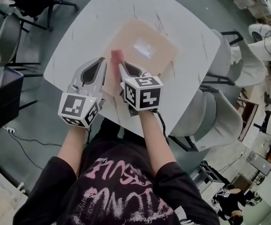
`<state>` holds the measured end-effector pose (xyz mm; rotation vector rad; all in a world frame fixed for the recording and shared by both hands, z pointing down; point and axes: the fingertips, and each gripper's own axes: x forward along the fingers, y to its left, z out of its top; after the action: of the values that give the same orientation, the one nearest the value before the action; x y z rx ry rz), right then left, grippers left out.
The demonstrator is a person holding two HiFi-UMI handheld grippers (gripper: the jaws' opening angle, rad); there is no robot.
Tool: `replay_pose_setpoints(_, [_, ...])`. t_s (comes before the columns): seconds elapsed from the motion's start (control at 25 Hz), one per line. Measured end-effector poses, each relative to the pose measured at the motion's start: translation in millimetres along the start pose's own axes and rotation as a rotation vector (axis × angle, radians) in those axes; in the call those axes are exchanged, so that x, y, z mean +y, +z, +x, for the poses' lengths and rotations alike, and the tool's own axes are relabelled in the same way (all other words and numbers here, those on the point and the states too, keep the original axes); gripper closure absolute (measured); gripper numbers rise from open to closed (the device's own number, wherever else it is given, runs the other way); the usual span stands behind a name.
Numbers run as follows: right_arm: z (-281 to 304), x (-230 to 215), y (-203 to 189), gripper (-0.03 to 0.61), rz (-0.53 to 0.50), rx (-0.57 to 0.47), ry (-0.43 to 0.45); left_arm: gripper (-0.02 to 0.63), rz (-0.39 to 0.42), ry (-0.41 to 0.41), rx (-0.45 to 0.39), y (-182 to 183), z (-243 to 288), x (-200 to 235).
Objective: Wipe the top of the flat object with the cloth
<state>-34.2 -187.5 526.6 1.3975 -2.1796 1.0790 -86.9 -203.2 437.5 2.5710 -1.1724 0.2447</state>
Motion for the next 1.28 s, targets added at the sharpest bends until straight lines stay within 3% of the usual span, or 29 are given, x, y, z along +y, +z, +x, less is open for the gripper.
replay_pose_setpoints(0.92, [-72,-122,-16,0.525,0.115,-0.028,-0.279,0.614,0.009,-0.060,0.003,1,7,-24])
replay_pose_setpoints(1.28, [-77,-118,-13,0.525,0.115,-0.049,-0.280,0.614,0.005,-0.052,0.001,1,4,-21])
